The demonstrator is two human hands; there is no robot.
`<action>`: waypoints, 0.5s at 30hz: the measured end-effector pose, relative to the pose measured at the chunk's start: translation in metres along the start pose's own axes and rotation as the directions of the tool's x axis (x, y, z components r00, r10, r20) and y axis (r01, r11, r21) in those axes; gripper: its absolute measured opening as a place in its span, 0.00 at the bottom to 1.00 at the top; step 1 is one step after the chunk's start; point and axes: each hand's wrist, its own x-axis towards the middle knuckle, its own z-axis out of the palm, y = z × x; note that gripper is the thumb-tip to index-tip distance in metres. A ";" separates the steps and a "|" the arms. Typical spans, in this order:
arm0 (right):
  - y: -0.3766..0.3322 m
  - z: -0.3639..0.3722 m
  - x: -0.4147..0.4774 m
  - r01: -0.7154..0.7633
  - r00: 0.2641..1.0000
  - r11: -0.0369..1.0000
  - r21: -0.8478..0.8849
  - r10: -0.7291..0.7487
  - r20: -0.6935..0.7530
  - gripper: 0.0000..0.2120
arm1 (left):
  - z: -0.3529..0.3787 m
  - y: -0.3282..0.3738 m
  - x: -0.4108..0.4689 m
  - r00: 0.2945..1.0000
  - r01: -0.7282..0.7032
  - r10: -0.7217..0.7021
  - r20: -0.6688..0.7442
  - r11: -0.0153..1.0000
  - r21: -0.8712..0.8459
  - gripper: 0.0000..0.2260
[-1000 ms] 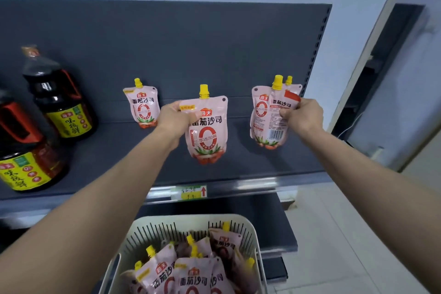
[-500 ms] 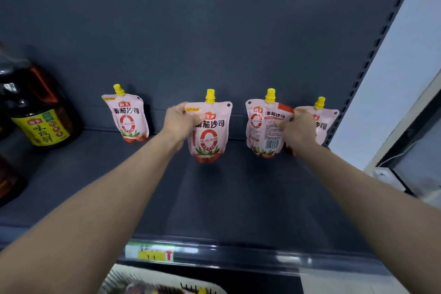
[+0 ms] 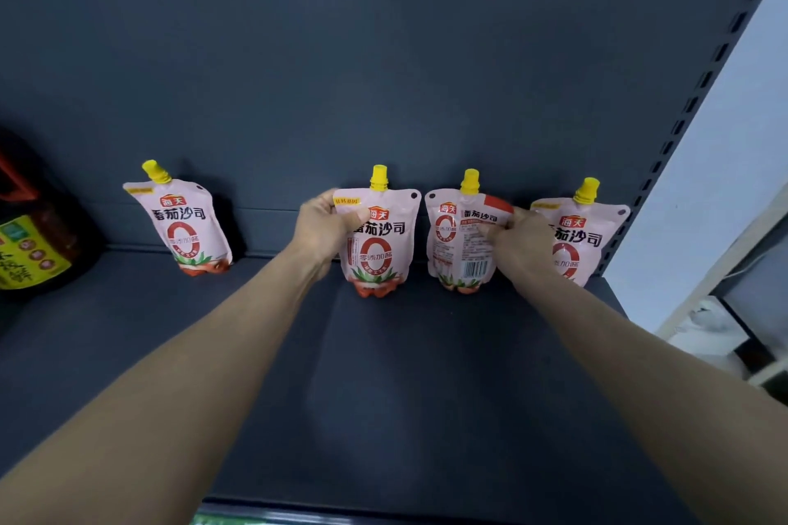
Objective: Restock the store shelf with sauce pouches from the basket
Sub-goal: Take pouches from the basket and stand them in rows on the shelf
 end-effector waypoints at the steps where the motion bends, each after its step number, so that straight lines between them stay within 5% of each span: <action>1: 0.000 0.000 0.001 0.003 1.000 1.000 0.002 -0.003 0.002 0.10 | 0.002 -0.001 0.003 1.000 -0.004 0.004 0.010 1.000 -0.006 0.10; 15: 0.002 0.002 -0.007 0.062 0.995 0.993 -0.098 -0.069 -0.068 0.09 | -0.006 -0.015 0.019 0.999 0.037 -0.037 0.037 0.999 -0.002 0.12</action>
